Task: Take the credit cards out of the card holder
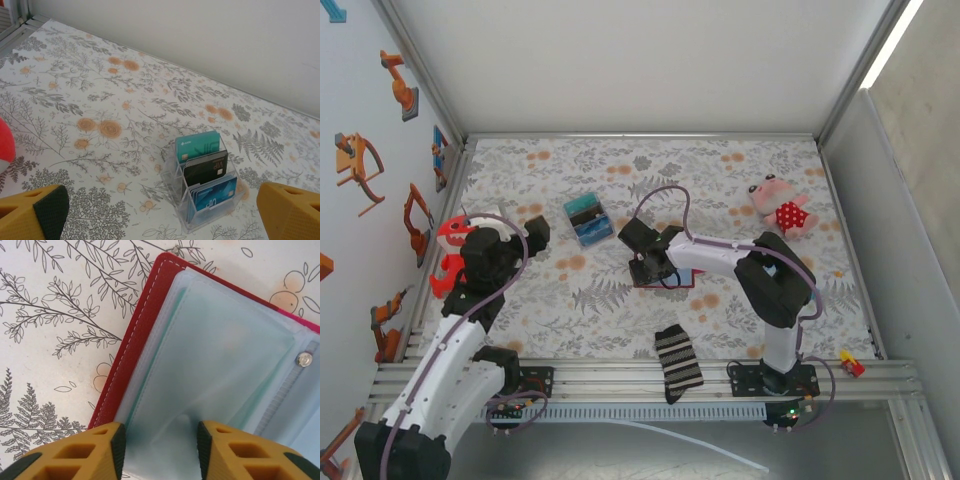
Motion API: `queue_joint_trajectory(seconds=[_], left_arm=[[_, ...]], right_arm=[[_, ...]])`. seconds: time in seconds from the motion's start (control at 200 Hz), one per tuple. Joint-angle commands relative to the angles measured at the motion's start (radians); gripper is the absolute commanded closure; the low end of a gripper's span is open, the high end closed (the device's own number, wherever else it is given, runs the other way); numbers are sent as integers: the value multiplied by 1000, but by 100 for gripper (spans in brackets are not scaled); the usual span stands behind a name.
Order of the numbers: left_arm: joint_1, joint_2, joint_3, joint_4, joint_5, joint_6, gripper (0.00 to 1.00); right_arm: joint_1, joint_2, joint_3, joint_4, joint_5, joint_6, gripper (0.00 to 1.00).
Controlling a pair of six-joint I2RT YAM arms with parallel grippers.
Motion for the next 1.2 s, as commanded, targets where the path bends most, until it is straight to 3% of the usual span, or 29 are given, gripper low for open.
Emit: queue_joint_trajectory(seconds=[0.0, 0.255, 0.476, 0.751, 0.992, 1.197], left_arm=[[-10, -25, 38, -21, 31, 21, 3], [-45, -56, 55, -33, 65, 20, 3], [-84, -56, 63, -24, 67, 6, 3], [-92, -33, 77, -17, 49, 11, 3], [-92, -31, 80, -19, 45, 14, 3], [-94, -28, 84, -25, 42, 14, 3]], right_arm=[[-2, -4, -38, -29, -32, -8, 63], [-7, -80, -96, 12, -76, -31, 67], [-19, -114, -108, 14, -19, -30, 73], [-21, -156, -102, -1, 73, -4, 65], [-27, -174, -105, -27, 133, 9, 64], [-39, -193, -124, -12, 106, 10, 64]])
